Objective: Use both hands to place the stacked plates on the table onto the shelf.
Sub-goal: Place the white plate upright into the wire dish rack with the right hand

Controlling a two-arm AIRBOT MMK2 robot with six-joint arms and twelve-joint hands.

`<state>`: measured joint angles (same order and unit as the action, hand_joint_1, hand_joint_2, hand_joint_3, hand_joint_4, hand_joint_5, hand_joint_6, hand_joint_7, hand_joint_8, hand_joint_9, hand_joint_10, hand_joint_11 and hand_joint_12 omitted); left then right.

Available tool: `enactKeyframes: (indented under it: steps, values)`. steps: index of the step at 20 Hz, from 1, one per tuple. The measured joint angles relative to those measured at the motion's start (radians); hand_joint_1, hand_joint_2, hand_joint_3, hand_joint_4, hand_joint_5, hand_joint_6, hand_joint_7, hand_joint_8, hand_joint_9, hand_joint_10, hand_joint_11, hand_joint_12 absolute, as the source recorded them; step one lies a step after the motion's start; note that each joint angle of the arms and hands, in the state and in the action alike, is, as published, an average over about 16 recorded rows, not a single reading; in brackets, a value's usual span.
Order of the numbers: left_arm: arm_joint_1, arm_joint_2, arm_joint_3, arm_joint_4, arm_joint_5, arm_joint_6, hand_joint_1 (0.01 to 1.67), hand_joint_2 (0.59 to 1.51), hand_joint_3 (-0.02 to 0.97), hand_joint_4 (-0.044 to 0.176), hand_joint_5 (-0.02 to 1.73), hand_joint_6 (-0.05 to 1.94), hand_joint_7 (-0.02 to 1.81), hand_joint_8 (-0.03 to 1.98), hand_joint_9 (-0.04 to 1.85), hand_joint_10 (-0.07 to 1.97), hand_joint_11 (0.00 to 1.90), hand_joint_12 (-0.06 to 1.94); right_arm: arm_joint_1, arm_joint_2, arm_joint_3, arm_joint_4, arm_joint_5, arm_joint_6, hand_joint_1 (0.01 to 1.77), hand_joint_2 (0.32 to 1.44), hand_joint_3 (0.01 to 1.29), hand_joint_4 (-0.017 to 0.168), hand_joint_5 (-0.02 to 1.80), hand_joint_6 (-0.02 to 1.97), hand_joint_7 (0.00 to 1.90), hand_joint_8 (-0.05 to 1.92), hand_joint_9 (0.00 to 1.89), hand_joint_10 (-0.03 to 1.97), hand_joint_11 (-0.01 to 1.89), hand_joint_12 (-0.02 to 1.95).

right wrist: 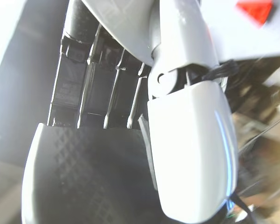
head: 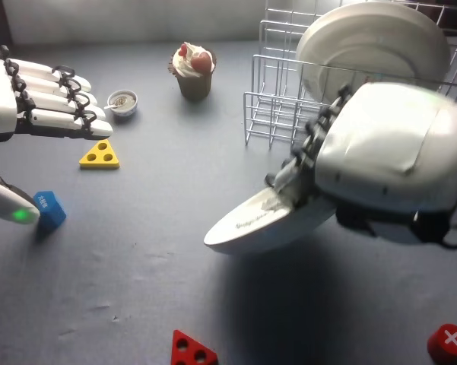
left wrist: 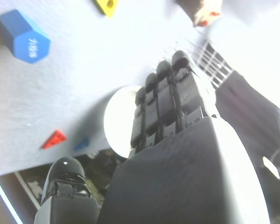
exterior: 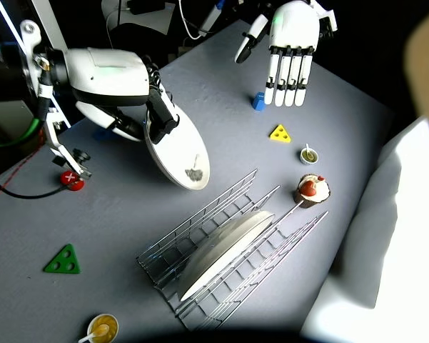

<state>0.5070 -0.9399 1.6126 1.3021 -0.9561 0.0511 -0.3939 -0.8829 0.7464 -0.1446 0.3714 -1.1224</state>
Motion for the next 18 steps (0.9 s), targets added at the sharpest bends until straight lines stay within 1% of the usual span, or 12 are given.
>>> enactKeyframes:
  steps: [1,3,6,9,11,13,16,18]
  values:
    - [-0.001,0.002,0.005,-0.004,-0.005,0.000,0.01,1.076,-0.003,-0.001,0.14,0.02,0.20,0.00,0.19,0.01,0.17,0.01,0.024,0.012,-0.001,0.002,-0.022,0.050,1.46,0.96,0.01,-0.007,0.93,0.87,1.09,0.60,1.18,0.62,1.11,0.75]
    - [-0.002,0.004,0.014,-0.010,-0.013,0.000,0.01,1.076,-0.004,-0.001,0.14,0.02,0.20,0.00,0.19,0.01,0.17,0.01,0.071,0.032,0.004,-0.009,-0.067,0.166,1.46,0.96,0.01,-0.008,0.93,0.89,1.09,0.59,1.19,0.61,1.13,0.71]
    - [-0.003,0.006,0.026,-0.013,-0.023,0.000,0.01,1.076,-0.004,-0.001,0.15,0.02,0.20,0.00,0.19,0.01,0.17,0.01,0.139,0.055,0.026,-0.051,-0.133,0.363,1.45,0.96,0.01,-0.009,0.93,0.90,1.09,0.60,1.19,0.62,1.13,0.73]
    - [-0.003,0.008,0.035,-0.014,-0.028,0.000,0.01,1.077,-0.004,-0.001,0.15,0.02,0.20,0.00,0.19,0.01,0.17,0.01,0.199,0.070,0.060,-0.120,-0.189,0.580,1.44,0.96,0.01,-0.009,0.92,0.92,1.08,0.62,1.18,0.63,1.13,0.75]
    - [-0.003,0.008,0.039,-0.014,-0.030,0.000,0.01,1.077,-0.004,-0.001,0.15,0.02,0.20,0.00,0.19,0.01,0.17,0.01,0.234,0.076,0.087,-0.177,-0.218,0.731,1.45,0.96,0.01,-0.009,0.91,0.93,1.08,0.62,1.18,0.64,1.12,0.83]
    - [-0.003,0.009,0.043,-0.014,-0.031,0.000,0.01,1.077,-0.004,-0.001,0.15,0.02,0.20,0.00,0.19,0.01,0.16,0.01,0.265,0.080,0.116,-0.240,-0.239,0.882,1.45,0.96,0.01,-0.009,0.90,0.92,1.08,0.60,1.17,0.64,1.09,0.96]
    - [-0.003,0.009,0.045,-0.014,-0.032,0.000,0.01,1.077,-0.004,-0.001,0.15,0.02,0.20,0.00,0.19,0.01,0.16,0.01,0.301,0.084,0.158,-0.336,-0.260,1.096,1.45,0.96,0.01,-0.009,0.89,0.91,1.09,0.58,1.17,0.63,1.04,1.17]
    - [-0.003,0.009,0.045,-0.014,-0.033,0.000,0.01,1.077,-0.004,-0.001,0.15,0.02,0.20,0.00,0.19,0.01,0.16,0.01,0.319,0.086,0.184,-0.391,-0.267,1.222,1.46,0.96,0.01,-0.009,0.89,0.91,1.09,0.58,1.17,0.64,1.02,1.25]
